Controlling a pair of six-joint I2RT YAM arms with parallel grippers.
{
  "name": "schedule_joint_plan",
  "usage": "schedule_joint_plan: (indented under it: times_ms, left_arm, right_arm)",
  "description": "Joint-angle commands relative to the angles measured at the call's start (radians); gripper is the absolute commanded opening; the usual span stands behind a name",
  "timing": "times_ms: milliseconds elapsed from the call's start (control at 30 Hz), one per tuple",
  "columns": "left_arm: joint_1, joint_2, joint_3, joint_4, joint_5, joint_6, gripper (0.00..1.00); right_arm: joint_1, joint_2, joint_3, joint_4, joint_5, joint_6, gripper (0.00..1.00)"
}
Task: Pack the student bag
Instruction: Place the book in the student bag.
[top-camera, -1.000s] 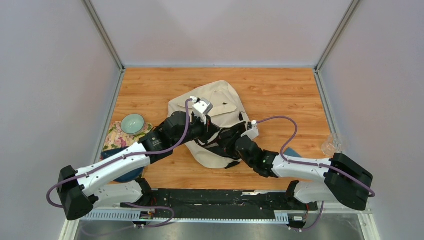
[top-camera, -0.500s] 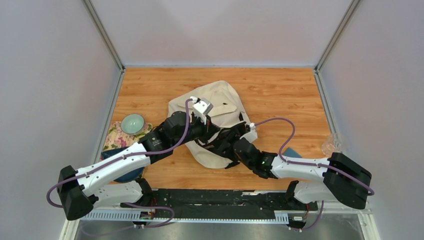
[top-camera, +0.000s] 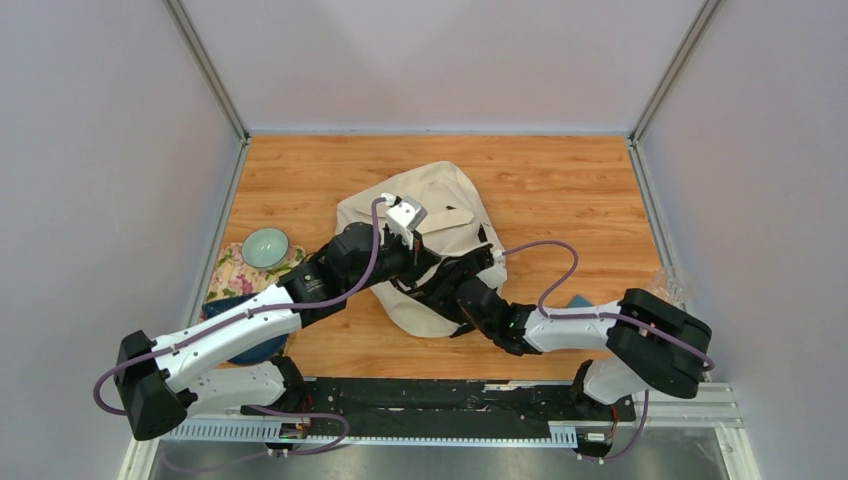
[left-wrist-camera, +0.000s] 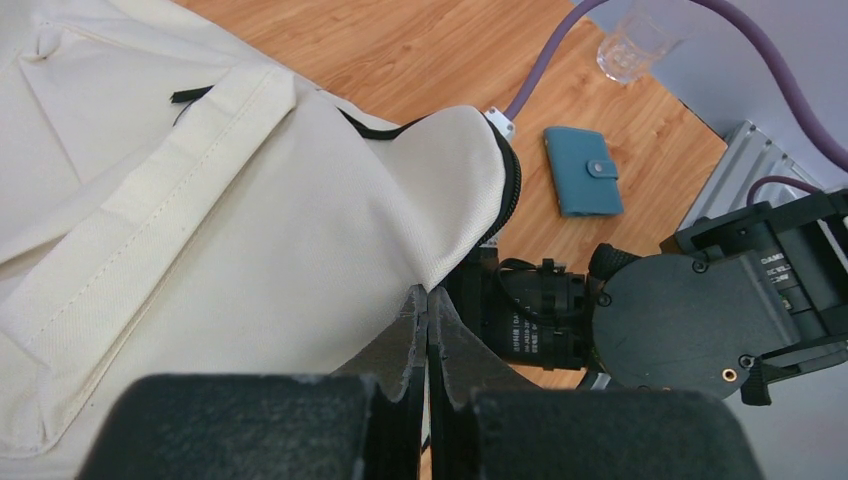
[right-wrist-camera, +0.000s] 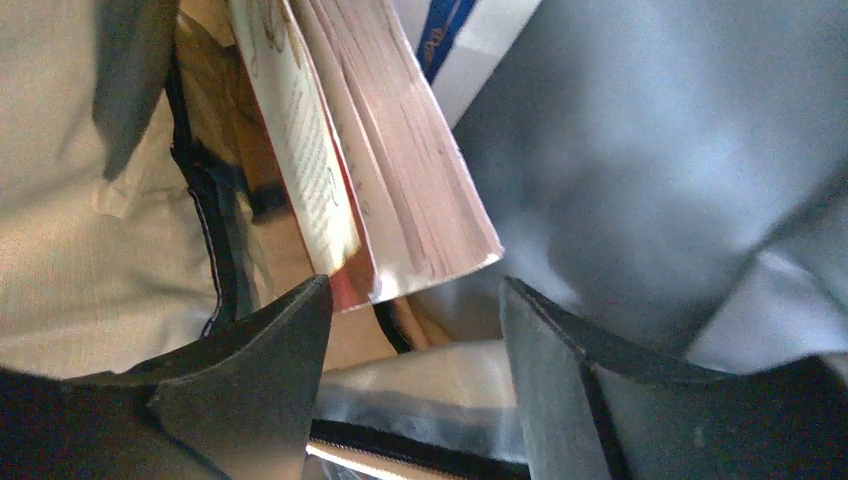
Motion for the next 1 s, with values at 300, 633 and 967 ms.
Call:
schedule_joint_plan:
  times_ms: [300, 633, 967]
  left_arm:
    - [-0.007, -0.024, 0.021, 0.069, 0.024, -0.005, 0.00]
    - [-0.008, -0.019, 0.023, 0.073, 0.029, -0.011, 0.00]
    - [-0.007, -0.035, 0.024, 0.057, 0.018, -0.011, 0.00]
  right_arm:
    - [-0.080, 0.046, -0.024, 0.353, 0.115, 0.045, 0.00]
    - [-0.198, 0.083, 0.082, 0.294, 0.106, -0.004, 0.00]
    - [-0.198, 0.224, 0.131, 0.420, 0.124, 0.067, 0.00]
